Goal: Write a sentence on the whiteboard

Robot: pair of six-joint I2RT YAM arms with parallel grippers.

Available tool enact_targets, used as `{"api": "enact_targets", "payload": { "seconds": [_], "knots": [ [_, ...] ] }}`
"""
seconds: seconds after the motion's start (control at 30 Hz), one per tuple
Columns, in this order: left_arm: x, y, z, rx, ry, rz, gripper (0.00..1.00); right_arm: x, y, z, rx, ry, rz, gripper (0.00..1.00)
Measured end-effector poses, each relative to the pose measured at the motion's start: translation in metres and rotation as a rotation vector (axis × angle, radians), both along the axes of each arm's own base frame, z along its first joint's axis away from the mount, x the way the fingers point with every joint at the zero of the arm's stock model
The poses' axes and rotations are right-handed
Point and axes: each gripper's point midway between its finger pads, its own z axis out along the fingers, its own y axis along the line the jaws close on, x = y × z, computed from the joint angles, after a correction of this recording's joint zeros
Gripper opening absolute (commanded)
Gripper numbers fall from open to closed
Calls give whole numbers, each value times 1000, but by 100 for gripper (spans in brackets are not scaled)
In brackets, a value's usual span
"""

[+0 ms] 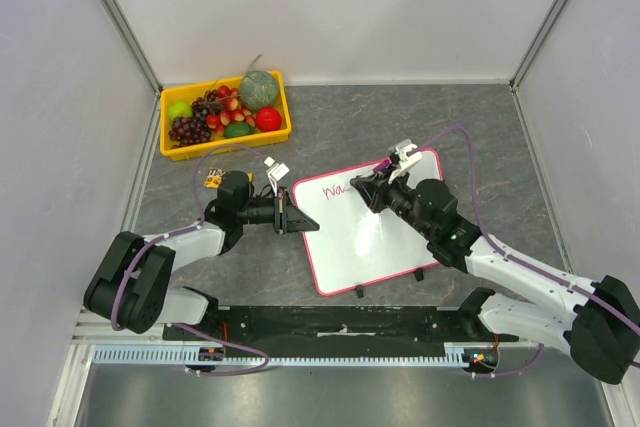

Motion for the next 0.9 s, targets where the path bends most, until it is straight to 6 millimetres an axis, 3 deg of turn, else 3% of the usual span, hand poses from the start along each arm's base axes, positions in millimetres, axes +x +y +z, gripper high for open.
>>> {"api": "enact_targets", "payload": {
  "seconds": [0.27,0.9],
  "knots": [
    [0,0,0,-1,-1,0,2,6,-3,10,2,-13,-33,0],
    [0,0,0,0,-2,1,2,12,1,9,-2,-17,-37,0]
  ]
}}
